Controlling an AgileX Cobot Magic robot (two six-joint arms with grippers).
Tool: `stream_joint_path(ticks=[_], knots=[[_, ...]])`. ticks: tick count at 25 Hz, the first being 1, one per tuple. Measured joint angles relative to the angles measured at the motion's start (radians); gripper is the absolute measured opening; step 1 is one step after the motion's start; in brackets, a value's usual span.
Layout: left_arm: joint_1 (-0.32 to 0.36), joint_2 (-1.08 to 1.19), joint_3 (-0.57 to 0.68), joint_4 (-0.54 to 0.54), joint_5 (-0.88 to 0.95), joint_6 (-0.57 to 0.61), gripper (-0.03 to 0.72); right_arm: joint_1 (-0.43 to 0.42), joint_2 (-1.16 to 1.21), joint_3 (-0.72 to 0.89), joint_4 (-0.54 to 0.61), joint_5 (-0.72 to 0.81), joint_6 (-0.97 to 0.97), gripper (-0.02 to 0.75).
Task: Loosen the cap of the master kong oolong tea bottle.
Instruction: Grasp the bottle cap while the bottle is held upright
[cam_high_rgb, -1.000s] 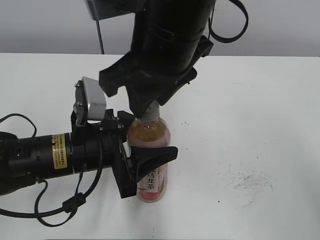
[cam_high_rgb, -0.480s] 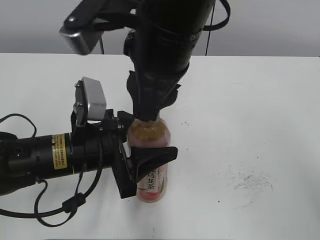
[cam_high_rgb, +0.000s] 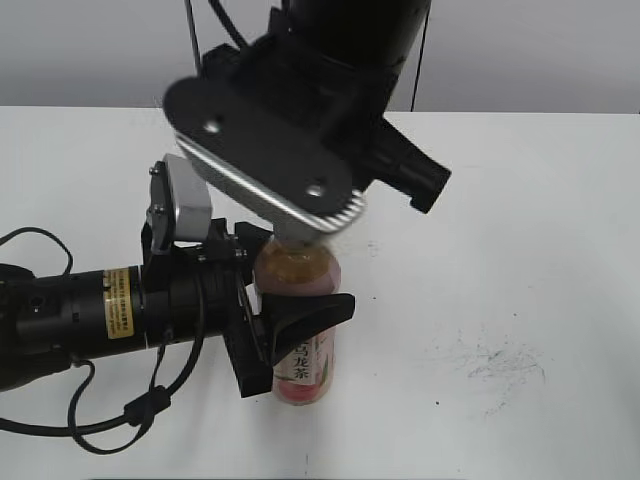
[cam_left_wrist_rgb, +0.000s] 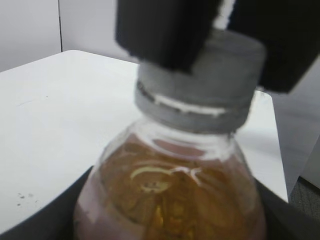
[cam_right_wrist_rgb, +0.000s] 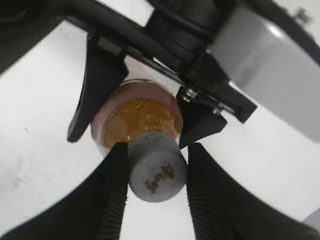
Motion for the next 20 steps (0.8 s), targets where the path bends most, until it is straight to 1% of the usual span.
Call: stream_joint_path(ticks=[2,4,6,8,10,11,12,15,16,18,20], knots=[[0.002,0.0,0.0,0.001,0.0,0.0,0.445,0.0,0.0,0.0,0.0,0.001,-0.23,0.268],[0.002,0.0,0.0,0.001,0.0,0.0,0.445,0.001,0.0,0.0,0.0,0.004,-0.362,0.268],[0.002,0.0,0.0,0.001,0.0,0.0,0.445,0.001,0.0,0.0,0.0,0.004,-0.415,0.268],[0.003,0.0,0.0,0.002,0.0,-0.001,0.445,0.001,0.0,0.0,0.0,0.004,-0.407,0.269],[0.003,0.0,0.0,0.004,0.0,-0.001,0.445,0.002,-0.001,0.0,0.0,0.004,-0.308,0.269],[0.003,0.0,0.0,0.005,0.0,-0.001,0.445,0.002,-0.001,0.0,0.0,0.004,-0.216,0.281],[0.003,0.0,0.0,0.007,0.0,-0.001,0.445,0.002,-0.001,0.0,0.002,0.004,-0.111,0.313],[0.003,0.0,0.0,0.007,0.0,-0.001,0.445,0.006,-0.001,0.0,0.041,-0.005,0.199,0.456],[0.003,0.0,0.0,0.007,0.0,-0.001,0.445,0.008,-0.001,0.0,0.047,-0.005,0.322,0.494],[0.003,0.0,0.0,0.008,0.0,-0.001,0.445,0.008,-0.001,0.0,0.054,-0.005,0.56,0.528],[0.003,0.0,0.0,0.008,0.0,-0.001,0.445,0.008,-0.001,0.0,0.055,-0.005,0.829,0.541]])
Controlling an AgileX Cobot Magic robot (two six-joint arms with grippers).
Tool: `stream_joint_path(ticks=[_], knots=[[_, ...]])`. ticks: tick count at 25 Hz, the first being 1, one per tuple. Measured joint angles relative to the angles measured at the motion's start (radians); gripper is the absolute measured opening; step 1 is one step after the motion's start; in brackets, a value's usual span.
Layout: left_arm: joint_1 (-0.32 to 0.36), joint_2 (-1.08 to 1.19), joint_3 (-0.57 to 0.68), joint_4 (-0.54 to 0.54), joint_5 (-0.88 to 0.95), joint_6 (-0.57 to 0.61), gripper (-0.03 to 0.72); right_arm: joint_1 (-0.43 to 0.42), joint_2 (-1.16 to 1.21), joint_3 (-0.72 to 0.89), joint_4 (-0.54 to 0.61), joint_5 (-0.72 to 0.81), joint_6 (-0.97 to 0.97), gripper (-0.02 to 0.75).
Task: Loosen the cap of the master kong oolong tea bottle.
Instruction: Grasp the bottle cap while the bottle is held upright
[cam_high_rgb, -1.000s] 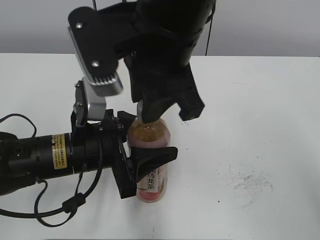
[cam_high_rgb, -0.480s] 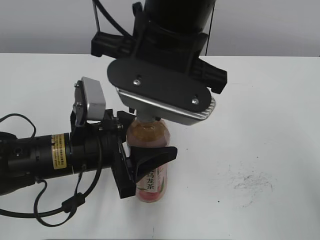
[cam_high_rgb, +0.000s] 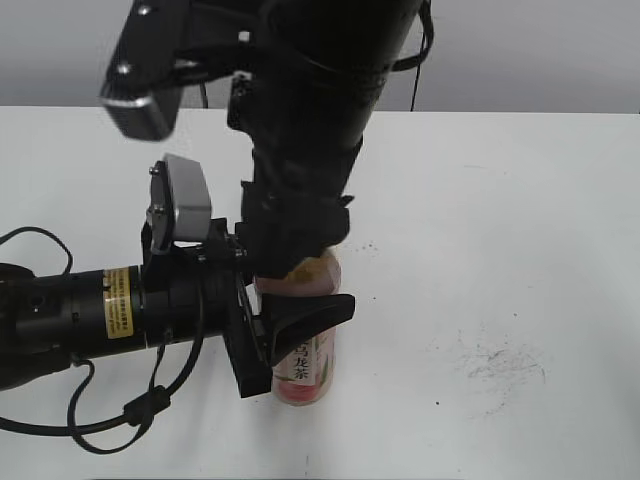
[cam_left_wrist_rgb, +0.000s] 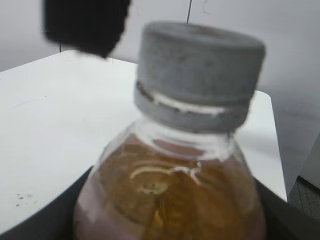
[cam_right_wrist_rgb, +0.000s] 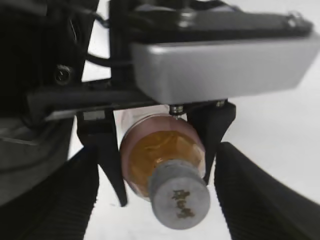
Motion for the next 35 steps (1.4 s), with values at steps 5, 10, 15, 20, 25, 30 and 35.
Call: stream_joint_path(ticks=[5,10,15,20,25,30,35], knots=[[0.0,0.0,0.0,0.002,0.0,0.0,0.445,0.0,0.0,0.0,-0.063,-0.003,0.683,0.544],[0.0,0.0,-0.001,0.002,0.0,0.0,0.445,0.0,0.0,0.0,-0.123,-0.002,1.009,0.482],[0.0,0.0,-0.001,0.002,0.0,0.0,0.445,0.0,0.0,0.0,-0.122,-0.002,1.044,0.461],[0.0,0.0,-0.001,0.002,0.0,0.0,0.445,0.0,0.0,0.0,-0.12,-0.002,1.041,0.42],[0.0,0.0,-0.001,0.002,0.0,0.0,0.445,0.0,0.0,0.0,-0.12,-0.002,1.036,0.413],[0.0,0.0,-0.001,0.002,0.0,0.0,0.445,0.0,0.002,0.0,-0.12,-0.002,1.019,0.413],[0.0,0.0,-0.001,0.002,0.0,0.0,0.445,0.0,0.026,0.0,-0.119,-0.002,1.003,0.41]])
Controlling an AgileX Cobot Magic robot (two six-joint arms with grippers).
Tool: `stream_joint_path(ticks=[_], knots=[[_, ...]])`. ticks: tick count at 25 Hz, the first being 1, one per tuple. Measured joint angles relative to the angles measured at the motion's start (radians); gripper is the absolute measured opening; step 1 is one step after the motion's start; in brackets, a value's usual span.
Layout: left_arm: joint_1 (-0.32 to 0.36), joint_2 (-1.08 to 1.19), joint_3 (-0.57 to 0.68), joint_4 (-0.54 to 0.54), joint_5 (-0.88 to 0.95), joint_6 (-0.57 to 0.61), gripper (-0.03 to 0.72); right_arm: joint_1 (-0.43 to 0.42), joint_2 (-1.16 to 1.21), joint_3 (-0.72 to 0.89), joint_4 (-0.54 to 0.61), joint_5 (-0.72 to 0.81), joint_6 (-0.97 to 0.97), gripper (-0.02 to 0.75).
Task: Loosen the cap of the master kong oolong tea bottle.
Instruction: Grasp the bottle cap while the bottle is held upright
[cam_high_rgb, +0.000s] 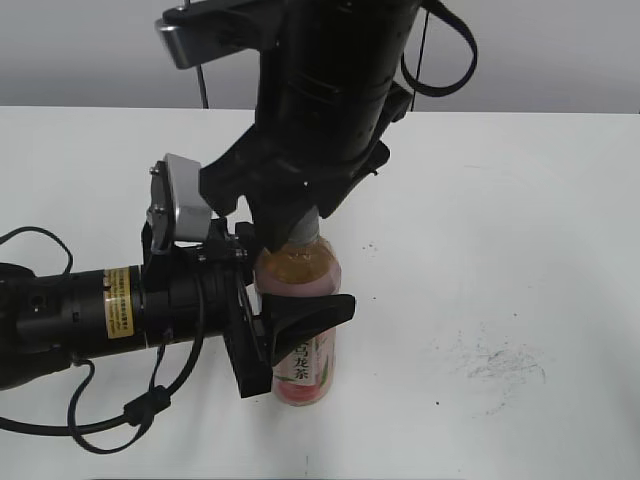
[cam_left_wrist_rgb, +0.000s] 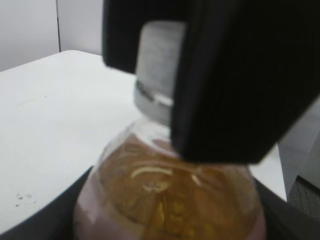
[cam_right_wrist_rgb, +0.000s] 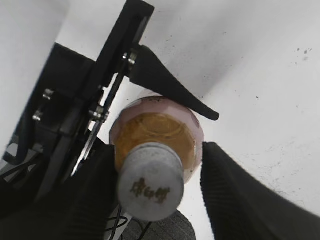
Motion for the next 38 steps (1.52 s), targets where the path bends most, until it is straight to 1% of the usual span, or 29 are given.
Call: stream_joint_path(ticks=[2,6,8,28,30,32,35,38], knots=[[0.0,0.0,0.0,0.0,0.0,0.0,0.445,0.0,0.006,0.001,0.002,0.0,-0.005,0.403],[0.0,0.0,0.0,0.0,0.0,-0.001,0.445,0.0,0.007,0.002,0.001,0.0,-0.008,0.354],[0.0,0.0,0.0,0.0,0.0,-0.001,0.445,0.0,0.007,0.002,0.001,0.0,-0.011,0.345],[0.0,0.0,0.0,-0.002,0.0,-0.002,0.445,0.001,-0.009,0.002,-0.006,0.0,-0.047,0.344],[0.0,0.0,0.0,-0.002,0.0,-0.002,0.445,0.004,-0.009,0.002,-0.005,0.0,-0.064,0.32],[0.0,0.0,-0.001,-0.002,0.0,-0.002,0.445,0.003,-0.009,0.002,-0.004,0.0,-0.096,0.275],[0.0,0.0,-0.001,-0.003,0.001,-0.003,0.445,0.003,-0.009,0.002,-0.003,-0.001,-0.217,0.275],[0.0,0.0,-0.001,-0.003,0.001,-0.003,0.445,0.003,-0.009,0.002,0.005,-0.001,-0.434,0.275]])
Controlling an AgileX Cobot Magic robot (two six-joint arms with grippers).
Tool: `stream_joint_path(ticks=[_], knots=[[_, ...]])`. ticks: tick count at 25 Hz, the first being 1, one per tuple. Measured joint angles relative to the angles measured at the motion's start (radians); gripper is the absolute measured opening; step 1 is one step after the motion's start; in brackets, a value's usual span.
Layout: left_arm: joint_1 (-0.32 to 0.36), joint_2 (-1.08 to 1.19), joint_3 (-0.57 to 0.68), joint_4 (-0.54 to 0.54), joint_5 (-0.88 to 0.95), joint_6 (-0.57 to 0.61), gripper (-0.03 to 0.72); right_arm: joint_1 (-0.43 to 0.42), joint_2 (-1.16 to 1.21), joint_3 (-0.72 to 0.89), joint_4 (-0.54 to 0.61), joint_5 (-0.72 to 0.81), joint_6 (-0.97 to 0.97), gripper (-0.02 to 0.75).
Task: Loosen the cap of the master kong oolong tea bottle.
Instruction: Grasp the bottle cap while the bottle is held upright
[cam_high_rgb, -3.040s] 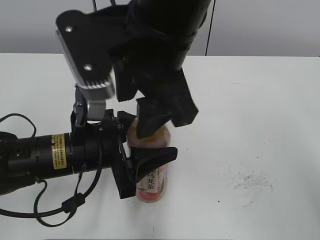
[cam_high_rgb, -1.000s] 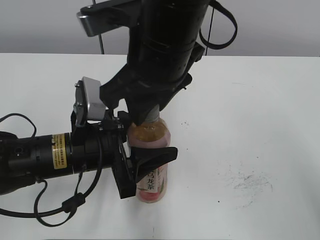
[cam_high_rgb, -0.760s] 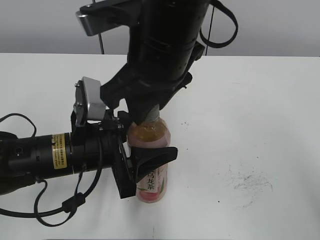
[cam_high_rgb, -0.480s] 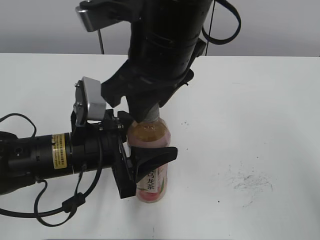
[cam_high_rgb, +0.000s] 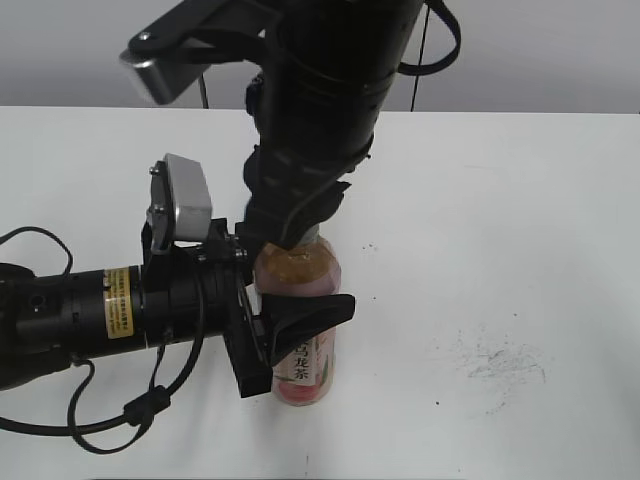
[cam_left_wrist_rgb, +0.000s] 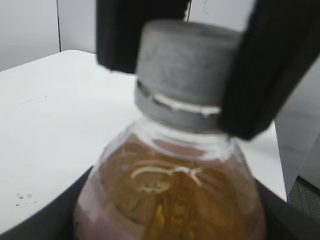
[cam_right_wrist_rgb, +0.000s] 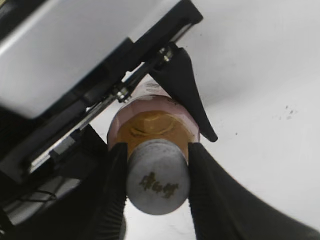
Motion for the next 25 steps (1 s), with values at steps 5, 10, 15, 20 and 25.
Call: stream_joint_path(ticks=[5,10,15,20,25], knots=[[0.0,0.0,0.0,0.002,0.0,0.003,0.445,0.0,-0.002,0.0,0.01,0.001,-0.463,0.275],[0.0,0.0,0.0,0.008,0.0,0.008,0.445,0.003,-0.004,0.0,0.009,0.014,-1.031,0.275],[-0.001,0.0,0.0,0.008,-0.001,0.009,0.445,0.012,-0.005,0.0,-0.01,0.014,-1.558,0.275],[-0.001,0.0,0.0,0.005,-0.001,0.007,0.445,0.015,-0.005,0.0,-0.016,0.008,-1.828,0.275],[-0.001,0.0,0.0,0.005,-0.001,0.006,0.445,0.015,-0.005,0.0,-0.017,0.008,-1.581,0.3]])
